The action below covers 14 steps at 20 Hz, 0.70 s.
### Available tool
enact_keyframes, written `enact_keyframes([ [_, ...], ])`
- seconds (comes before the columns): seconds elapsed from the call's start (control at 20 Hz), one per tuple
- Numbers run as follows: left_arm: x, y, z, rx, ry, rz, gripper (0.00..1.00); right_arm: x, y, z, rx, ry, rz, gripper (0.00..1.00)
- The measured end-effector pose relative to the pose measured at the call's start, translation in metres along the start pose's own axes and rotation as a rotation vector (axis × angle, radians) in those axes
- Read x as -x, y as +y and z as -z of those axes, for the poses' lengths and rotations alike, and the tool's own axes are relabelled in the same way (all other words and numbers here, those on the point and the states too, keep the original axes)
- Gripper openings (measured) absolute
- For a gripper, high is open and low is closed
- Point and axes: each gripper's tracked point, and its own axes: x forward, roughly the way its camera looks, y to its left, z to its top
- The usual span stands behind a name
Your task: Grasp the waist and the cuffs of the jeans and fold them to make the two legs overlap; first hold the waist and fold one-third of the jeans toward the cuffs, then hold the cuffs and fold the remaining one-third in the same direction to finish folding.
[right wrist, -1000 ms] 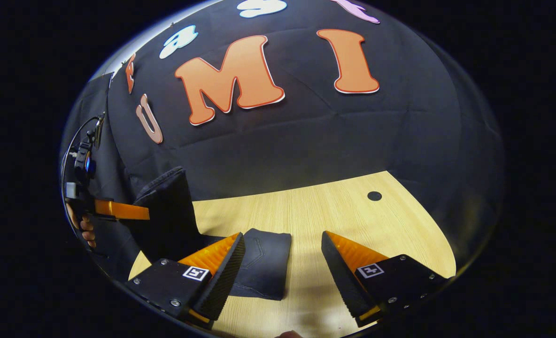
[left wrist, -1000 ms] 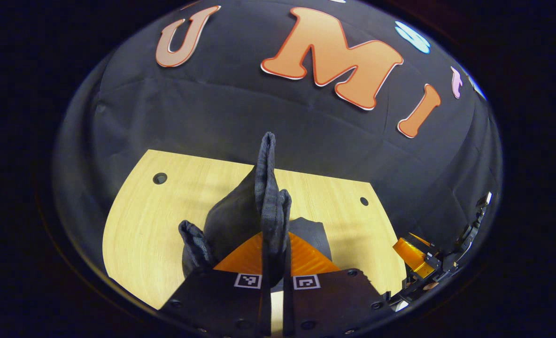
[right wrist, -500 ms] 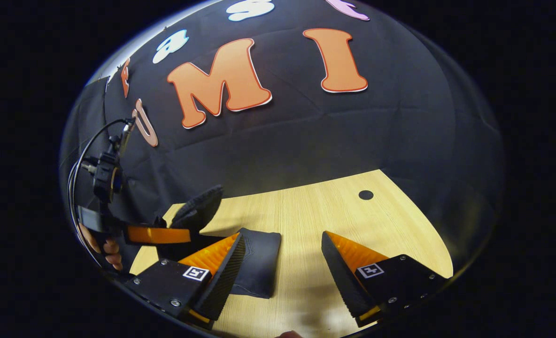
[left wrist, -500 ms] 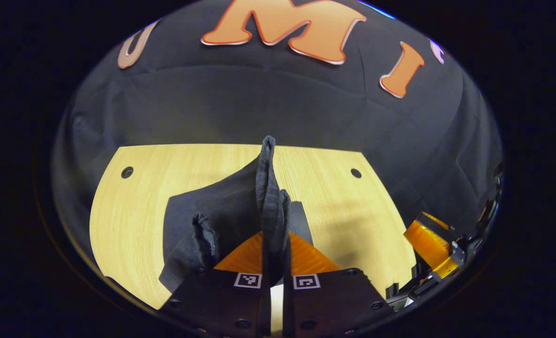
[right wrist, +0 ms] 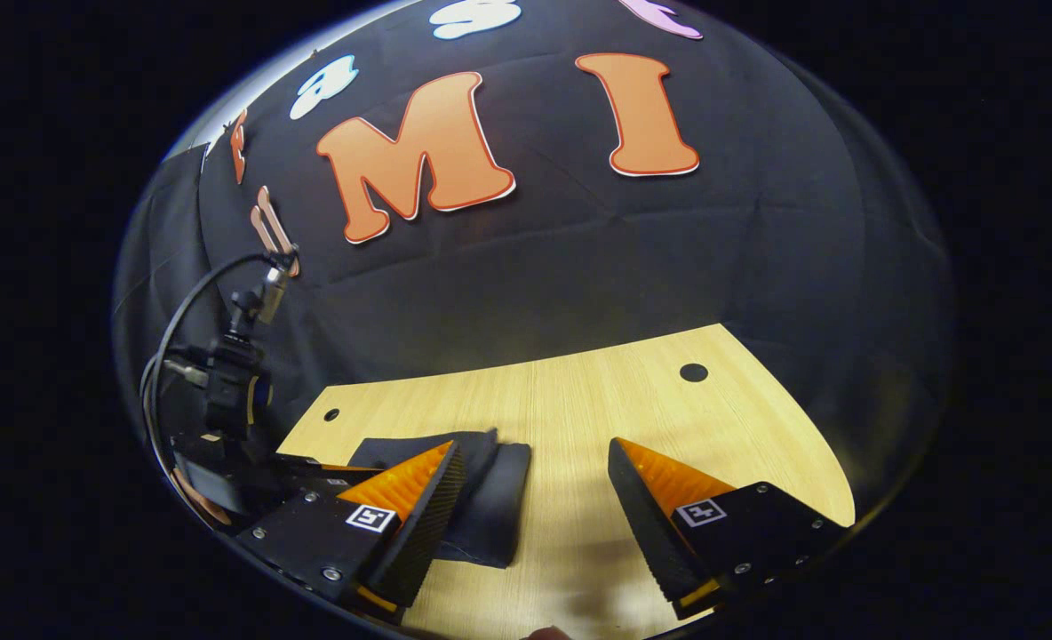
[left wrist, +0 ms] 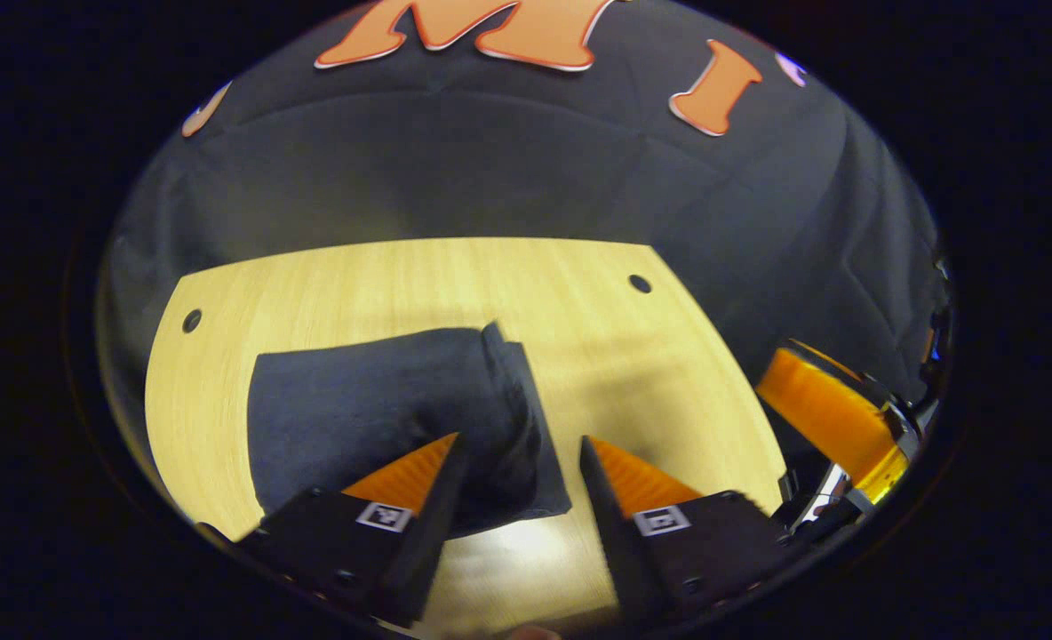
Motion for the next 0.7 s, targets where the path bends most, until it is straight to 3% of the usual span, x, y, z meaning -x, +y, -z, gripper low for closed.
enact_keyframes([
  [0.05,0.009,0.004,-0.009,-0.016,-0.037,-0.009,0.93,-0.002,0.005,-0.002,0.009,-0.004,-0.004,0.99],
  [0.15,0.033,0.016,-0.030,-0.015,-0.132,-0.032,0.97,0.000,0.014,-0.005,0.029,-0.017,-0.007,0.99],
  [0.2,0.046,0.025,-0.039,-0.012,-0.181,-0.053,0.93,0.001,0.022,-0.008,0.036,-0.025,-0.010,0.99],
  [0.35,0.082,0.064,-0.055,-0.027,-0.290,-0.154,0.96,0.011,0.048,-0.022,0.054,-0.087,-0.018,0.99],
  [0.45,0.107,0.088,-0.056,-0.025,-0.360,-0.211,0.96,0.022,0.074,-0.042,0.062,-0.187,-0.060,0.99],
  [0.6,0.146,0.108,-0.069,-0.028,-0.494,-0.252,0.96,0.033,0.108,-0.051,0.067,-0.245,-0.112,0.98],
  [0.7,0.175,0.110,-0.082,-0.047,-0.643,-0.254,0.96,0.038,0.124,-0.055,0.077,-0.272,-0.122,0.98],
])
